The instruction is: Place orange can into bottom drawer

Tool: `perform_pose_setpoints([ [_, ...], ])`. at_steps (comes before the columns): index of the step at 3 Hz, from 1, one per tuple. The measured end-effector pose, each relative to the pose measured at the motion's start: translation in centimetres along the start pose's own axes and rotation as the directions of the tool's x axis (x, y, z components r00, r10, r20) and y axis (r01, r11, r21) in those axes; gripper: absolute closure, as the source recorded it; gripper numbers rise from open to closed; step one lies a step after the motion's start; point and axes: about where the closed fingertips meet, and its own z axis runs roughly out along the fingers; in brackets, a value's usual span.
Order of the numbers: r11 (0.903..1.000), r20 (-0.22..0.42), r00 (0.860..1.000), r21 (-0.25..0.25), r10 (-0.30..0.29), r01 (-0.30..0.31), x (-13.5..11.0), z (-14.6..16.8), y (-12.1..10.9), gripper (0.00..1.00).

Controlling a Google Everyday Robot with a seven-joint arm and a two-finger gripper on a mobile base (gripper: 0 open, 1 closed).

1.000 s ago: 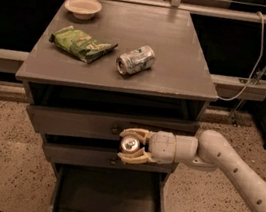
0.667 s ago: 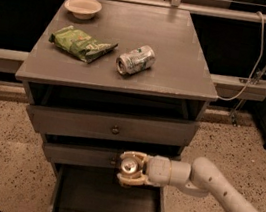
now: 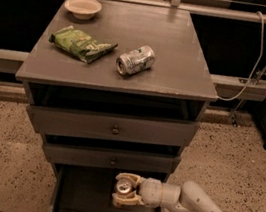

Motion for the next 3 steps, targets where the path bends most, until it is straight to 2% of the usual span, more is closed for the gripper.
perform_pose_setpoints([
  [1, 0.994, 0.021, 0.998, 0.094, -0.058, 0.055, 5.9, 0.5, -2.3, 1.0],
  [2, 0.977, 0.015, 0.998, 0.206, -0.06, 0.055, 12.8, 1.0, -3.5, 1.0],
  [3, 0.973, -0.036, 0.999, 0.229, -0.022, 0.03, 18.0, 2.1, -4.1, 1.0],
])
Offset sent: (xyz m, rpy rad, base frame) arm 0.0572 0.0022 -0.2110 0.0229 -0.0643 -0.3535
